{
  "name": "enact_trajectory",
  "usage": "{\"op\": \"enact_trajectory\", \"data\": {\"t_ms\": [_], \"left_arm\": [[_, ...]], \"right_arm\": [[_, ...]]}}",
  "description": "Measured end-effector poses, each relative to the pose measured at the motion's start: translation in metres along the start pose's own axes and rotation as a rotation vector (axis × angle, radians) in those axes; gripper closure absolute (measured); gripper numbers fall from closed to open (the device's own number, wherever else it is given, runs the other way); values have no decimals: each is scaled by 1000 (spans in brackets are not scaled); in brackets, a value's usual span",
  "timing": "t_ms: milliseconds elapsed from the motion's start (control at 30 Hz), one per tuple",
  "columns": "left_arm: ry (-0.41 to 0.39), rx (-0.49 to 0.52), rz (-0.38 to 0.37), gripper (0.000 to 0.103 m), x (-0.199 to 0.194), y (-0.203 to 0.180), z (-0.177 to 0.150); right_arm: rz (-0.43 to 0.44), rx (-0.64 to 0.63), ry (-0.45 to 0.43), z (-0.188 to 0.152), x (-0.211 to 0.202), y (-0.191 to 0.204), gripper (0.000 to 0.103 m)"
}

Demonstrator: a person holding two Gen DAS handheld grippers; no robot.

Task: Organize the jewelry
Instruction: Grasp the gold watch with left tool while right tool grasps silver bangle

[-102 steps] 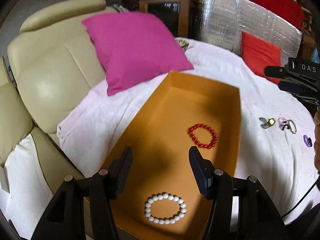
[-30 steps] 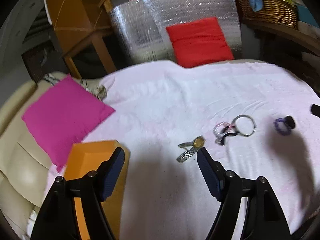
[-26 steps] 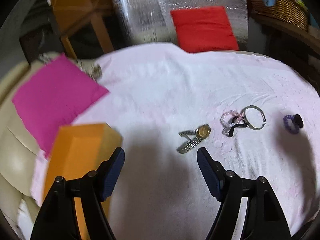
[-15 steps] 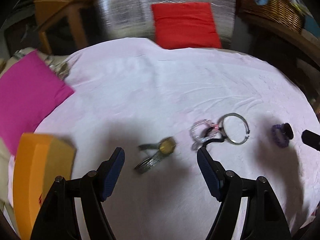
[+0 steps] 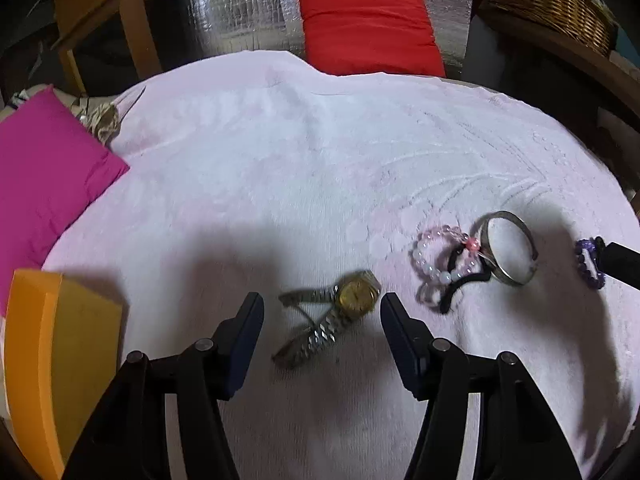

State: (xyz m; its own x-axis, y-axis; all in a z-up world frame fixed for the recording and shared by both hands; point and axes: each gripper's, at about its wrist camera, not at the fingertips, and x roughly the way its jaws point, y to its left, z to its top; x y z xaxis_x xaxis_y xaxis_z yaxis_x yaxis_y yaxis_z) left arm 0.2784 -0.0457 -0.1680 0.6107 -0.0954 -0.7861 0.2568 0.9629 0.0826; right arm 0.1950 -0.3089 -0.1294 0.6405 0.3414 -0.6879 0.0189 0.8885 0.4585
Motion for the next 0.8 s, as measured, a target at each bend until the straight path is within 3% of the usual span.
{"op": "enact_trajectory", "data": {"t_ms": [133, 200, 267, 333, 433, 667, 800], "left_arm": [[50, 6, -18, 45, 17, 2, 3], [73, -3, -57, 56, 24, 4, 3], [81, -22, -101, 75, 25, 8, 3], [77, -12, -82, 84, 26, 10, 2], [75, -46, -109, 94, 26, 21, 2], [71, -66, -157, 97, 23, 29, -1], [50, -51, -169, 97, 18, 30, 0]], "right_arm": [[-28, -38, 45, 2, 22, 10, 41], [-47, -66, 66, 2, 31, 13, 40], [-69, -105, 81, 2, 39, 16, 36], [-89, -142, 91, 2, 46, 19, 27], [-130, -208, 94, 2, 56, 21, 26], [-217, -400, 83, -5, 77, 38, 20], [-229, -428, 56, -3, 80, 37, 21]]}}
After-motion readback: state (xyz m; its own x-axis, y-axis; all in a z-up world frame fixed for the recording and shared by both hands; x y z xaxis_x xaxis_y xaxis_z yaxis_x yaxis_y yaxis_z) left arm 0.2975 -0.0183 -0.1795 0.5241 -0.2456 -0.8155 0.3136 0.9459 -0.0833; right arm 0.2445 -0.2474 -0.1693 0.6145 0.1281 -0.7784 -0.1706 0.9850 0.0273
